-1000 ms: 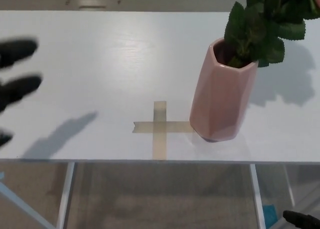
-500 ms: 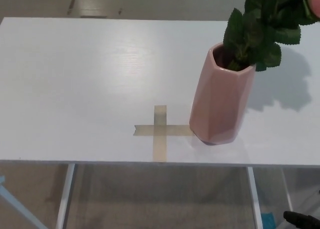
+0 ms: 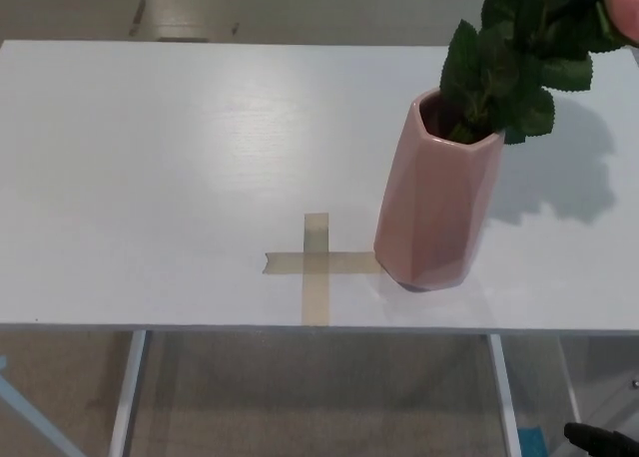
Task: Use the left hand to pick up the rose and then lift and insert it into the pink vase.
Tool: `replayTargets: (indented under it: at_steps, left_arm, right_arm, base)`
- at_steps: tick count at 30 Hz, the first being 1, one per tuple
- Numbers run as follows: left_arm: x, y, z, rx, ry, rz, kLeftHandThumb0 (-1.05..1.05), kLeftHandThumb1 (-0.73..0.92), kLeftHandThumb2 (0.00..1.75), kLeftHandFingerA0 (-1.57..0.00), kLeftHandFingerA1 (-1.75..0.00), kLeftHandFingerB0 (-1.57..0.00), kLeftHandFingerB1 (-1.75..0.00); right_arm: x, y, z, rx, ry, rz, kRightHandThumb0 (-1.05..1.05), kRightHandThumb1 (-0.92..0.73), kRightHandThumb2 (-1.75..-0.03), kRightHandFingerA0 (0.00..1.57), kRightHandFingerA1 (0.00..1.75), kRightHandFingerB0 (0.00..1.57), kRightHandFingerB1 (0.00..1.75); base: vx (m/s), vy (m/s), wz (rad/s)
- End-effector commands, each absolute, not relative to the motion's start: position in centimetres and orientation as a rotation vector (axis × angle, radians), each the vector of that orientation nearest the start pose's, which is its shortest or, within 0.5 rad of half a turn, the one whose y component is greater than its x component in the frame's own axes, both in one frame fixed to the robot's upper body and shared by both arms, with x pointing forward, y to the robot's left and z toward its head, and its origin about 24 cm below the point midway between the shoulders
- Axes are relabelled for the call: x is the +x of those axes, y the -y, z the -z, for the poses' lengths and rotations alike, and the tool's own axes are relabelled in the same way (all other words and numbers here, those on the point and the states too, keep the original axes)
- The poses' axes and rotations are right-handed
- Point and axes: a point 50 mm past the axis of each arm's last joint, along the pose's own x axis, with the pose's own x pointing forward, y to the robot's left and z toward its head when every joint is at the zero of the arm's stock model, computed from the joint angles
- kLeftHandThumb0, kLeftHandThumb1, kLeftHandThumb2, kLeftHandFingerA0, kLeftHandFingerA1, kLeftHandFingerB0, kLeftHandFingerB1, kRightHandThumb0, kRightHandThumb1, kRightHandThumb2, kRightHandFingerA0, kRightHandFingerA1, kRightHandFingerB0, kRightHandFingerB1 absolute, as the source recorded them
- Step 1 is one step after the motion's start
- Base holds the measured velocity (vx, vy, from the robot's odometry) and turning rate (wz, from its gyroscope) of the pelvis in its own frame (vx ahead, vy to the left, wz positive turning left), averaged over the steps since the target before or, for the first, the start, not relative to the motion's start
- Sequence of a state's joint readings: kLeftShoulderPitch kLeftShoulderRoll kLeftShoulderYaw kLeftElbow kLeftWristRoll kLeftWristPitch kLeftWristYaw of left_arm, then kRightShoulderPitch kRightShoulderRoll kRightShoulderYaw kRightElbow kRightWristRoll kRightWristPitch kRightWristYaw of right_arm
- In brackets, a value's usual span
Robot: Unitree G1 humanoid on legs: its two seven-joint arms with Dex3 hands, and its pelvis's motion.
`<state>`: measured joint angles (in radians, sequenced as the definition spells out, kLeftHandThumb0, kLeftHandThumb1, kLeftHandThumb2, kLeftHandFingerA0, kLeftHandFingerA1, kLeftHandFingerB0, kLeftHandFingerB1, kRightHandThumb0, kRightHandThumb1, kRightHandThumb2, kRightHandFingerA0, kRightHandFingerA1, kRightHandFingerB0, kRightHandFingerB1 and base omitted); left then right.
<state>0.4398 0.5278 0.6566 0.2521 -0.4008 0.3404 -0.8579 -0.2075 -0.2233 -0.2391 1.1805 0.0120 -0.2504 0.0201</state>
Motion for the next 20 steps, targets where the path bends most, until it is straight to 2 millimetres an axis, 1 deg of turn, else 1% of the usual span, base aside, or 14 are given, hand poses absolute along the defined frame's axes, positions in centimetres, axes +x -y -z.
replayTargets:
  at_steps: [1, 2, 3, 4, 6, 7, 17, 18, 19, 20]
  left_arm:
    - [6.8, -37.8, 5.7, -0.114, -0.794, -0.297, -0.33, 0.47, 0.61, -0.23, -0.37, -0.22, -0.33]
    - [6.9, -37.6, 6.2, -0.12, -0.799, -0.304, -0.33, 0.46, 0.6, -0.26, -0.38, -0.24, -0.34]
    - [7.0, -37.6, 6.4, -0.112, -0.802, -0.3, -0.27, 0.49, 0.55, -0.35, -0.37, -0.25, -0.3]
    - [7.1, -37.5, 6.7, -0.098, -0.813, -0.291, -0.2, 0.34, 0.83, -0.33, -0.58, -0.12, -0.47]
    - [7.2, -37.4, 7.1, -0.09, -0.823, -0.29, -0.2, 0.34, 0.83, -0.33, -0.58, -0.12, -0.47]
    - [7.2, -37.5, 7.1, -0.088, -0.825, -0.292, -0.25, 0.49, 0.54, -0.5, -0.41, -0.26, -0.3]
    - [7.6, -37.9, 7.6, -0.076, -0.829, -0.306, -0.24, 0.49, 0.55, -0.5, -0.41, -0.26, -0.3]
    - [7.6, -37.9, 7.6, -0.077, -0.827, -0.305, -0.19, 0.33, 0.83, -0.38, -0.59, -0.14, -0.48]
    - [7.6, -37.9, 7.6, -0.077, -0.826, -0.305, -0.19, 0.33, 0.83, -0.38, -0.59, -0.14, -0.48]
    - [7.6, -37.9, 7.6, -0.076, -0.825, -0.302, -0.24, 0.49, 0.54, -0.47, -0.4, -0.27, -0.3]
  right_arm:
    - [18.0, 25.1, 11.9, -0.068, -0.726, 0.283, -0.23, -0.63, -0.58, 0.59, 0.51, 0.52, 0.46]
    - [18.1, 25.1, 11.8, -0.073, -0.726, 0.281, -0.23, -0.63, -0.58, 0.59, 0.51, 0.52, 0.46]
    - [18.1, 25.2, 11.8, -0.076, -0.725, 0.279, -0.23, -0.63, -0.58, 0.59, 0.51, 0.52, 0.46]
    - [18.1, 25.2, 11.8, -0.083, -0.723, 0.275, -0.23, -0.62, -0.58, 0.59, 0.51, 0.52, 0.46]
    - [18.1, 25.2, 11.8, -0.088, -0.723, 0.272, -0.23, -0.62, -0.58, 0.59, 0.51, 0.52, 0.46]
    - [18.2, 25.1, 11.7, -0.086, -0.721, 0.27, -0.23, -0.62, -0.58, 0.59, 0.51, 0.52, 0.46]
    - [18.4, 25.1, 11.6, -0.091, -0.716, 0.266, -0.23, -0.62, -0.58, 0.58, 0.5, 0.52, 0.46]
    - [18.4, 25.1, 11.7, -0.09, -0.717, 0.267, -0.23, -0.62, -0.58, 0.59, 0.5, 0.52, 0.46]
    - [18.4, 25.1, 11.7, -0.09, -0.718, 0.267, -0.23, -0.62, -0.58, 0.59, 0.5, 0.52, 0.46]
    - [18.4, 25.0, 11.7, -0.093, -0.717, 0.265, -0.23, -0.62, -0.58, 0.59, 0.5, 0.52, 0.46]
  base:
    - [0.0, 0.0, 0.0]
    - [0.0, 0.0, 0.0]
    - [0.0, 0.0, 0.0]
    - [0.0, 0.0, 0.0]
    - [0.0, 0.0, 0.0]
    - [0.0, 0.0, 0.0]
    - [0.0, 0.0, 0.0]
    - [0.0, 0.0, 0.0]
    - [0.0, 0.0, 0.0]
    - [0.0, 0.0, 0.0]
